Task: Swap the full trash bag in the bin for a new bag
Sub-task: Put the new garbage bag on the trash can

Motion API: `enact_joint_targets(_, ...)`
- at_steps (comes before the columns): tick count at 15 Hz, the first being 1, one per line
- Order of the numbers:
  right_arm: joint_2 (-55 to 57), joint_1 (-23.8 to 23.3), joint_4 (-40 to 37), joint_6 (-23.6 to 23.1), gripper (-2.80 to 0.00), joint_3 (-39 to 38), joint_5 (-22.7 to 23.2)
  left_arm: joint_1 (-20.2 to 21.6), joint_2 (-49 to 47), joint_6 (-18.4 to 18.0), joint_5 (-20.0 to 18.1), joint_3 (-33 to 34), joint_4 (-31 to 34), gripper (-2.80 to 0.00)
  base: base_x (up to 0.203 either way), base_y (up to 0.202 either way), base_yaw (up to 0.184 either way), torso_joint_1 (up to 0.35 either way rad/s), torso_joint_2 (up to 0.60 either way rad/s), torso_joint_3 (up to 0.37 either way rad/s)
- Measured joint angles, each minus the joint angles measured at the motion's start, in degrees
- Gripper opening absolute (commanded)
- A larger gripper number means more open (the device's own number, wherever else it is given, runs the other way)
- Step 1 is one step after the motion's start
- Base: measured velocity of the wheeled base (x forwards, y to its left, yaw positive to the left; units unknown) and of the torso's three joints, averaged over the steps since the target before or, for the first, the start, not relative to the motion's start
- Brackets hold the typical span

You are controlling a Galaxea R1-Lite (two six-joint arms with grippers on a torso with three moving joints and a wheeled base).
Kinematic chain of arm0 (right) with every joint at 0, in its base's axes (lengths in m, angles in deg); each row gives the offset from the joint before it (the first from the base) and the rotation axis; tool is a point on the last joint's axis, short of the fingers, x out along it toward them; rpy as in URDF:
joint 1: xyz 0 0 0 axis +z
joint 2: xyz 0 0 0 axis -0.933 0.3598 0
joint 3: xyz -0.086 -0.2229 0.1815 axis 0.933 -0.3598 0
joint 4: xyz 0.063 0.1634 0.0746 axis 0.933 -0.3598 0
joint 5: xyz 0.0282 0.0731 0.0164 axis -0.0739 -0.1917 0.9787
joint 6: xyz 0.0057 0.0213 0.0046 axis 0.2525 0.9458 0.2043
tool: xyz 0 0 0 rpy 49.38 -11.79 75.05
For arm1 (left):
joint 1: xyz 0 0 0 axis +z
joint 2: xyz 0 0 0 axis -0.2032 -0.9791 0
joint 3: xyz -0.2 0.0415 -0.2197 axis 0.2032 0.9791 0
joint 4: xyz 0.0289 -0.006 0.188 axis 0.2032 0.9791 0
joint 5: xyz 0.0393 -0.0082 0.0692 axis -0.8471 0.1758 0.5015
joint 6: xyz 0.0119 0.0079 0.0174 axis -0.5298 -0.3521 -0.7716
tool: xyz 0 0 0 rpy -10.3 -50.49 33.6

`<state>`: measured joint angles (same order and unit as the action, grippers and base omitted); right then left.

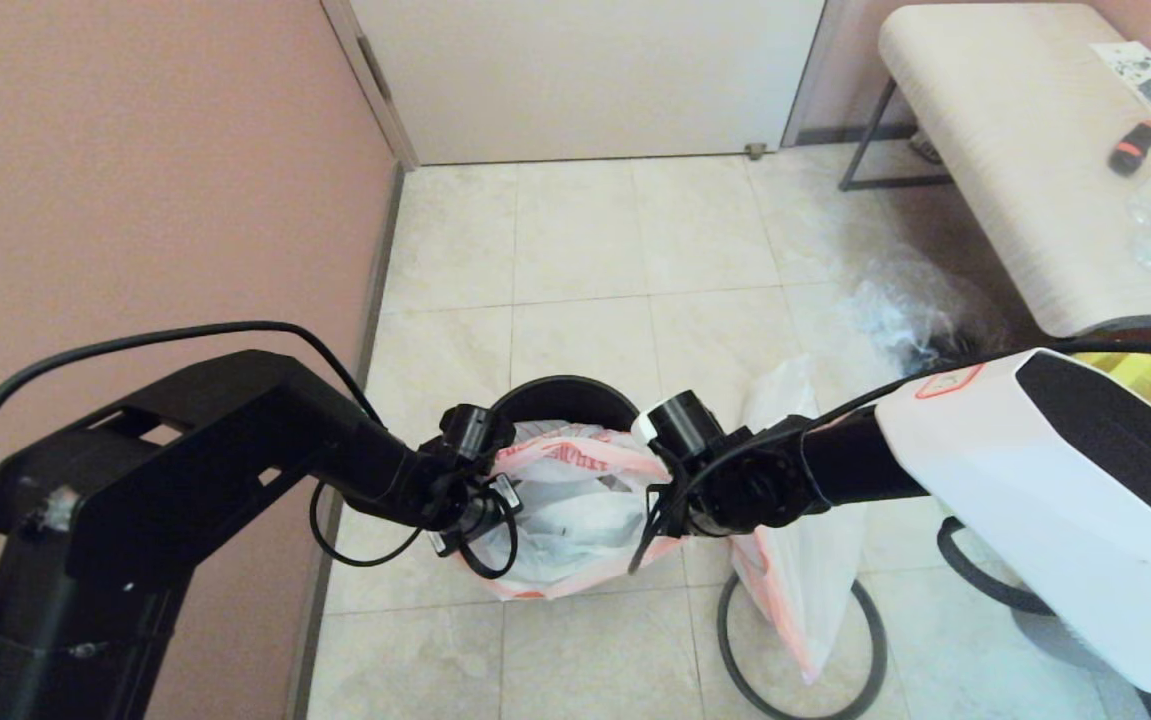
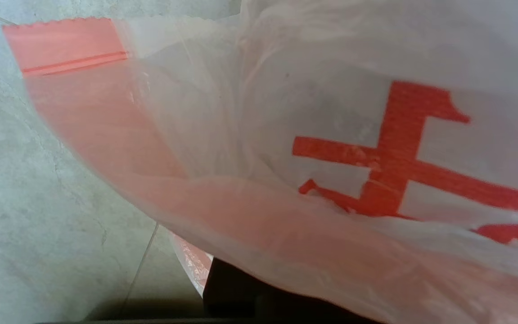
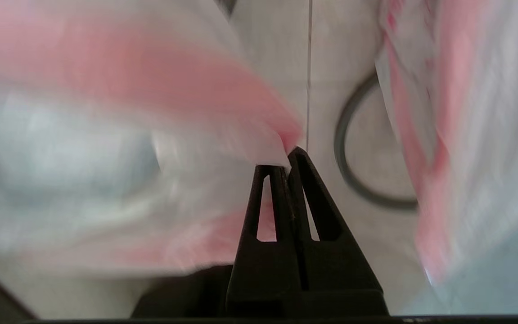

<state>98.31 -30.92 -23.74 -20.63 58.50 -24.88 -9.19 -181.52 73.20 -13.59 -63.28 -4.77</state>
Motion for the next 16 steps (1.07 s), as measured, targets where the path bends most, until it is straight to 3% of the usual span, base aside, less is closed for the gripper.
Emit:
enact_joint_targets(6, 10.13, -3.19, 0.86, -7.08, -2.8, 14.03, -1.35, -0.52, 0.97, -0.02, -3.25, 1.01, -0.01, -2.8, 0.0, 0.0, 0.0, 0.0, 0.0, 0.0)
enact_joint_targets(10, 12.15, -3.76, 1.58, -9.76, -2.8, 16.47, -3.89, -0.52, 1.49, -0.02, -3.81, 1.39, 0.0, -2.8, 0.0, 0.0, 0.0, 0.0, 0.0, 0.0)
enact_joint_targets(11, 11.82, -3.78, 1.56, -9.74, 0.0, 16.27, -3.92, -0.46, 1.49, 0.01, -3.78, 1.3, 0.03, -2.8, 0.0, 0.0, 0.0, 0.0, 0.0, 0.0)
enact_joint_targets(16, 4.52, -2.78, 0.44, -6.51, 0.0, 5.23, -3.47, -0.27, 1.12, 0.05, -3.21, 0.59, 0.05, -2.8, 0.0, 0.0, 0.0, 0.0, 0.0, 0.0)
